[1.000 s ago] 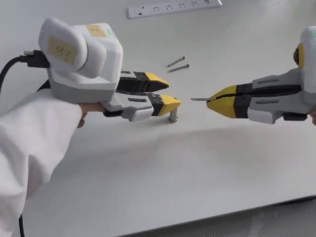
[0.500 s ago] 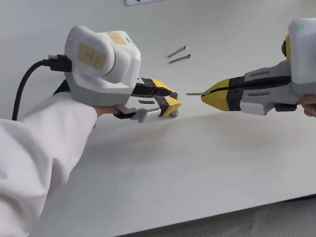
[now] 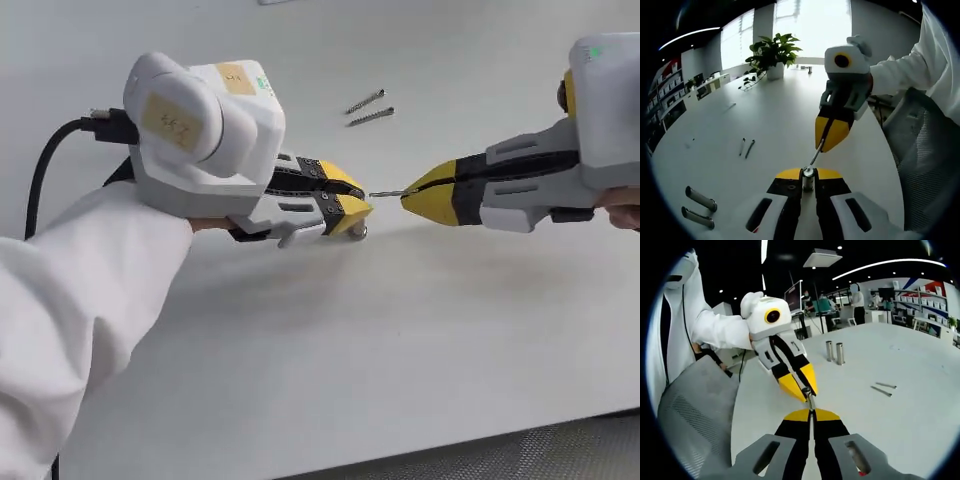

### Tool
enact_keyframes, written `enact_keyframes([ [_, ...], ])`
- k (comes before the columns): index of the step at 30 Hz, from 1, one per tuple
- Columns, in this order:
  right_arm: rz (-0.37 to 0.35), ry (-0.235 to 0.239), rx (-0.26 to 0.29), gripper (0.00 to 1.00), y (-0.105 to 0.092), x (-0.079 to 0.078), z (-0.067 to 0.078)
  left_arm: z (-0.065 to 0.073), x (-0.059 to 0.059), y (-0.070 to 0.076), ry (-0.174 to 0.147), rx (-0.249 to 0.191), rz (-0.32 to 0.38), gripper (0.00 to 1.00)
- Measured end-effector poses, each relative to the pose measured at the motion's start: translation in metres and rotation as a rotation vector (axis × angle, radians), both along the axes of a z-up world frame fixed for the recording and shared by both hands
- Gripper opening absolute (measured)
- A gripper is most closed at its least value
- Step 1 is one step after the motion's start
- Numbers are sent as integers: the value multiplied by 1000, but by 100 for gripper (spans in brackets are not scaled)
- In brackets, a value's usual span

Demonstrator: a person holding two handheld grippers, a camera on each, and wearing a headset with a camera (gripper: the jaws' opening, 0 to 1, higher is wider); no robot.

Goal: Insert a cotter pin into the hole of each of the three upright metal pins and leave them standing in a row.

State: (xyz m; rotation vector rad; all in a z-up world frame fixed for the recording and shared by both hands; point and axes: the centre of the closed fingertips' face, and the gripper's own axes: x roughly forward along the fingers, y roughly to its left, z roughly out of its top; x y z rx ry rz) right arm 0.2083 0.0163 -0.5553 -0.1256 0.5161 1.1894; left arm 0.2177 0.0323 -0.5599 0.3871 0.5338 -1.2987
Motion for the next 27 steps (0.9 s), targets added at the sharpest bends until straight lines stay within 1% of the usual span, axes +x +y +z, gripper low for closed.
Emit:
enact_keyframes([
  [4, 7, -1, 0, 0, 2, 1, -2, 0, -1, 0, -4, 6, -33, 7],
  [6, 10, -4, -3, 0, 2, 1, -3, 0, -1, 0, 1, 7, -30, 7],
  [8, 19, -4, -2, 0, 3, 0, -3, 0, -1, -1, -1, 9, -40, 7],
  [10, 33, -5, -13, 0, 4, -2, -4, 0, 0, -2, -7, 16, -48, 7],
  [12, 42, -9, -19, 0, 5, -2, -5, 0, -1, -2, -6, 17, -56, 7],
  [16, 57, -13, -38, 0, 5, 0, -7, 0, -1, -1, -9, 24, -69, 7],
  [18, 63, -19, -46, 0, 4, 2, -7, 0, -1, -2, -16, 31, -77, 7],
  [22, 82, -27, -53, 0, 4, 5, -6, -1, 0, -1, -18, 35, -84, 7],
  [25, 88, -19, -44, 0, 5, 7, -4, -1, 0, -1, -19, 36, -89, 7],
  [27, 99, -23, -56, 0, 6, 7, -6, -1, 0, -1, -17, 36, -89, 7],
])
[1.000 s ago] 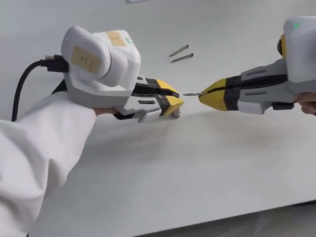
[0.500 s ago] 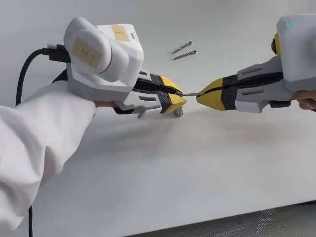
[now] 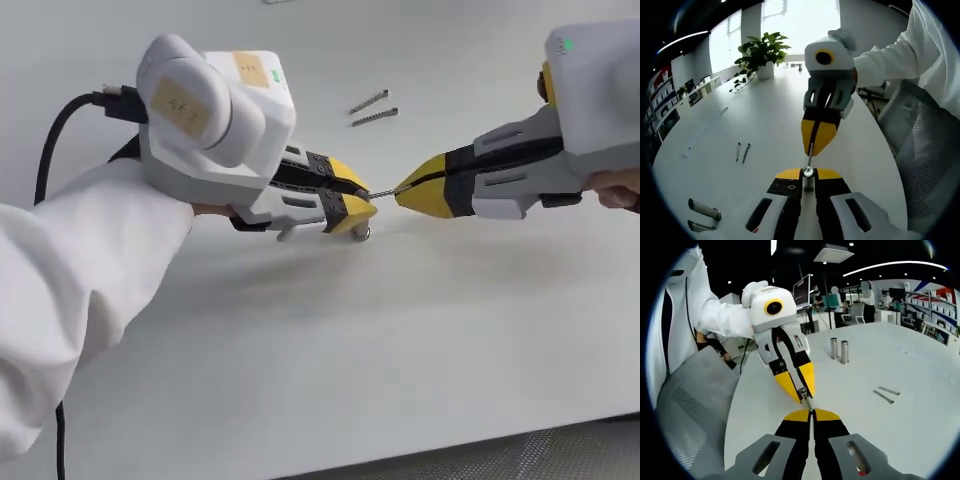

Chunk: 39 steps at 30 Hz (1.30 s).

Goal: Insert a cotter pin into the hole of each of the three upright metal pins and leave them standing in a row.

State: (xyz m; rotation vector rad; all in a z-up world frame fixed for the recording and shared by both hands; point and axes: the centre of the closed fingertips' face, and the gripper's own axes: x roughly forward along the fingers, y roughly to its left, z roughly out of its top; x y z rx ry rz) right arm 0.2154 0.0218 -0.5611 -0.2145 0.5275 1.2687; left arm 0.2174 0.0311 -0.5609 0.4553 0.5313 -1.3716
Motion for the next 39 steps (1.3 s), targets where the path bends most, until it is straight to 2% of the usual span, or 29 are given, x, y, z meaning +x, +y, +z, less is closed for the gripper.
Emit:
enact_keyframes([
  [11, 9, 7, -3, 0, 4, 3, -5, 0, 1, -2, 5, 4, -3, 7],
  [19, 46, -2, -12, 0, 21, -1, -5, -1, 0, -7, 6, 1, -14, 7],
  [20, 46, -12, -32, 0, 19, 0, -6, -1, 1, -7, 3, 4, -13, 7],
  [23, 54, -12, -28, 0, 13, 0, -5, -1, 1, -6, 1, 4, -19, 7],
  [25, 33, -47, -37, 0, 12, 5, -5, -1, 1, -7, -4, 7, -17, 7],
  [34, 6, -25, -23, 4, 5, 6, -2, 0, 0, -7, -4, 7, -20, 7],
  [39, 5, -19, -27, 0, 1, 4, -1, 0, -1, -6, -8, 9, -21, 7],
])
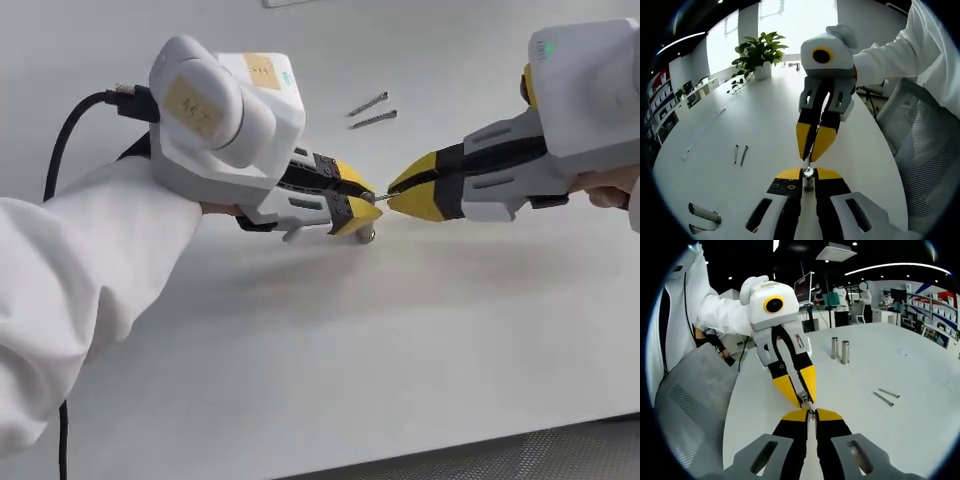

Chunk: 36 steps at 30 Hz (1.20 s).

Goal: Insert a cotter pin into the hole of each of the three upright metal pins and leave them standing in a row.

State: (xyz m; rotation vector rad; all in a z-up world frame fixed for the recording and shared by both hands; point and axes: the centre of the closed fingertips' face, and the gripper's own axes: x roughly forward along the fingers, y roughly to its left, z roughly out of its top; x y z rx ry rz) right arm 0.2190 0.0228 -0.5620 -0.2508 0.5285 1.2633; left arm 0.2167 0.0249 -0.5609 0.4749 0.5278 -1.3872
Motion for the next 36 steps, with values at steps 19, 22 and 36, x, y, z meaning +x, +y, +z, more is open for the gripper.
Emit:
enact_keyframes([
  [19, 36, -92, -24, 11, 7, 4, 3, 0, -4, 1, -2, 8, -13, 7],
  [22, 34, -81, -17, 18, 3, 3, 6, 1, -4, 2, -3, 8, -11, 7],
  [36, 38, -54, -7, 0, 5, -3, 4, -1, -4, 1, -2, 6, -10, 7],
])
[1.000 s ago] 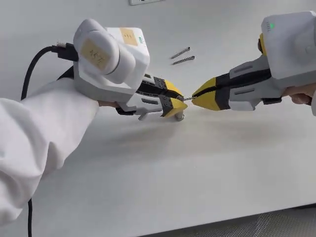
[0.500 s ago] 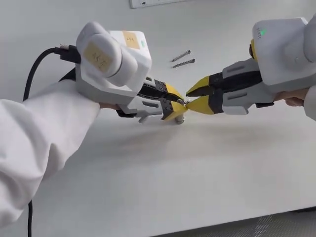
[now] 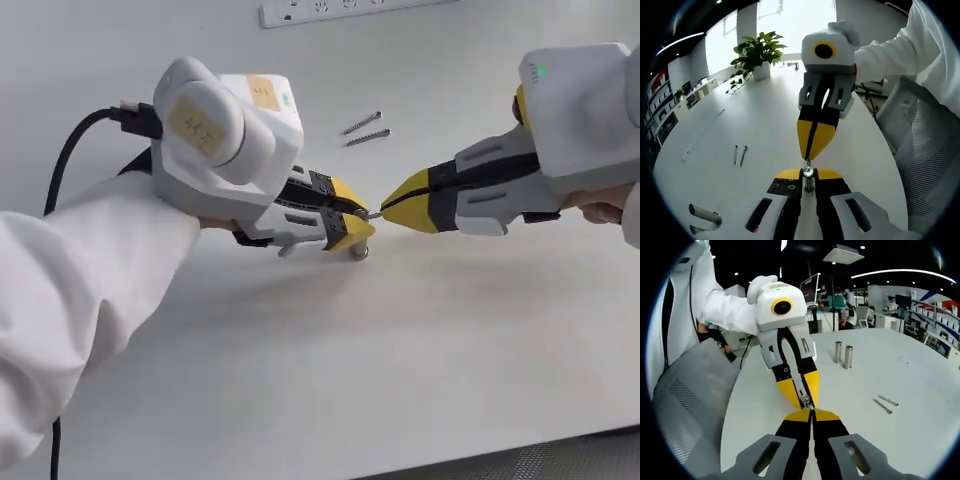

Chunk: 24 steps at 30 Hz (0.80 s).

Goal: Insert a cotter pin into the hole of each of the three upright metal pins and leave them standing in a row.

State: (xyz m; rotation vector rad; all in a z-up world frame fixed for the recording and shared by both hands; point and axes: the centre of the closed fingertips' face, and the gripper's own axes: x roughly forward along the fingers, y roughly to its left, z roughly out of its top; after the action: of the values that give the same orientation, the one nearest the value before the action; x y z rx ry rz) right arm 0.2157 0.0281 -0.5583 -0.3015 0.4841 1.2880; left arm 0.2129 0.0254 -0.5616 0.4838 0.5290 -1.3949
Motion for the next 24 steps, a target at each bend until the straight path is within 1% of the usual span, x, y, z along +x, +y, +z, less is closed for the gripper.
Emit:
enact_keyframes([
  [4, 15, -8, -7, 0, 1, -2, -1, 0, 0, -1, -3, 1, 0, 7],
  [7, 4, -4, 1, 0, 1, -2, 0, 0, 0, -1, -4, 1, 1, 7],
  [8, 0, -6, 2, 1, 0, -2, 1, 0, 0, -1, -5, 1, 2, 7],
  [12, -25, -7, 15, 12, -6, -1, 4, 0, 0, -1, -11, 3, 0, 7],
  [13, -28, -6, 18, 14, -7, -1, 5, 0, 0, -1, -16, 6, -1, 7],
  [17, -30, -6, 39, 19, -8, -8, 11, 0, 1, -1, -13, 7, 12, 7],
  [18, -33, -3, 43, 22, -8, -10, 11, 0, 1, -2, -12, 7, 12, 7],
  [20, -41, 6, 68, 32, -8, -15, 15, -1, 1, -2, -13, 8, 12, 7],
  [22, -55, 28, 90, 43, -6, -20, 18, -1, 1, -1, -13, 9, 11, 7],
  [24, -54, 44, 89, 51, -6, -27, 17, -1, 1, -1, -15, 7, 11, 7],
])
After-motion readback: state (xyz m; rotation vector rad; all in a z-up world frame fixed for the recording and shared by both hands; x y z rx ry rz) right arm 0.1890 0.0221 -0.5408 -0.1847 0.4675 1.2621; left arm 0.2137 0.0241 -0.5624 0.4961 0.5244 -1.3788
